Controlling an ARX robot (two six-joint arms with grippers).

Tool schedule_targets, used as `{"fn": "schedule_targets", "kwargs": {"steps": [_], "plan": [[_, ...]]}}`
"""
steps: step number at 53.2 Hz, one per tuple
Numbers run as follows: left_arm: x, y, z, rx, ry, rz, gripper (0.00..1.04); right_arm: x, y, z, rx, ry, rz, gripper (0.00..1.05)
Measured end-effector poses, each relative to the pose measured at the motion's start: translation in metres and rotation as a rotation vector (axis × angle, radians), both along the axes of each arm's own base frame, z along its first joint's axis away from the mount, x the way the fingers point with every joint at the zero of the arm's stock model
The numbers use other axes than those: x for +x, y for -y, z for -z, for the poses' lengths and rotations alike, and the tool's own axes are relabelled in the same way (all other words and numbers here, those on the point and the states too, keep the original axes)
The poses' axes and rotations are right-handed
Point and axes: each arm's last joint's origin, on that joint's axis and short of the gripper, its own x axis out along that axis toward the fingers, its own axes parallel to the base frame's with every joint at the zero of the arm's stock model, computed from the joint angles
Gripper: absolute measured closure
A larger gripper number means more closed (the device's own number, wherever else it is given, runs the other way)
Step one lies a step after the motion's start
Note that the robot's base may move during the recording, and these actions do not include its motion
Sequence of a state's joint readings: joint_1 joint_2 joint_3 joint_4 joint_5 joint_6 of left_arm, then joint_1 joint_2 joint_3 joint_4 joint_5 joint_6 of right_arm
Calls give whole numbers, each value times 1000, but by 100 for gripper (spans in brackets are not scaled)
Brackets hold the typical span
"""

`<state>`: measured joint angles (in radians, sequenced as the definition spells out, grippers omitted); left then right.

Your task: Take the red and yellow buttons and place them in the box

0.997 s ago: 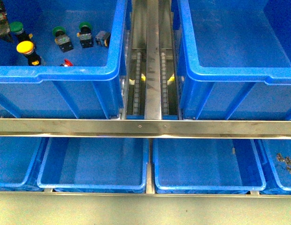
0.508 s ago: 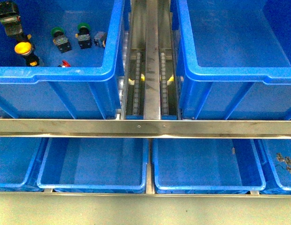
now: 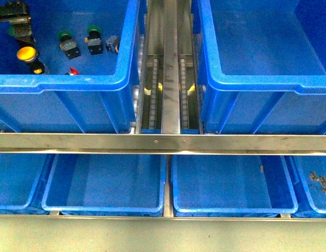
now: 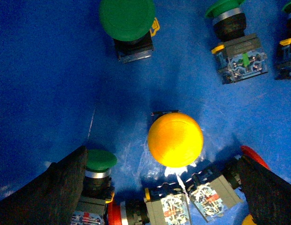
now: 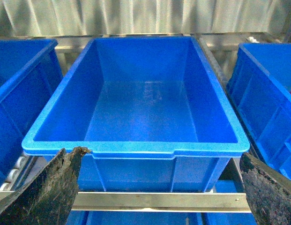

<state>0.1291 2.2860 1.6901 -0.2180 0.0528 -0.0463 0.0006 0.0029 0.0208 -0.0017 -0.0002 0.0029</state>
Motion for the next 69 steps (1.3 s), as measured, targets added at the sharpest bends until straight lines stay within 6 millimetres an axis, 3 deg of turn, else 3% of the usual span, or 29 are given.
{"fn": "schedule_targets", "kwargs": {"steps": [36,48,69], "plan": [[7,21,10,61,-13,103,8,0,0,0,0,0,0,6],[1,44,50,30,-104,159,8,0,0,0,0,0,0,6],[1,37,42,56,-83,132,8,0,0,0,0,0,0,6]]}}
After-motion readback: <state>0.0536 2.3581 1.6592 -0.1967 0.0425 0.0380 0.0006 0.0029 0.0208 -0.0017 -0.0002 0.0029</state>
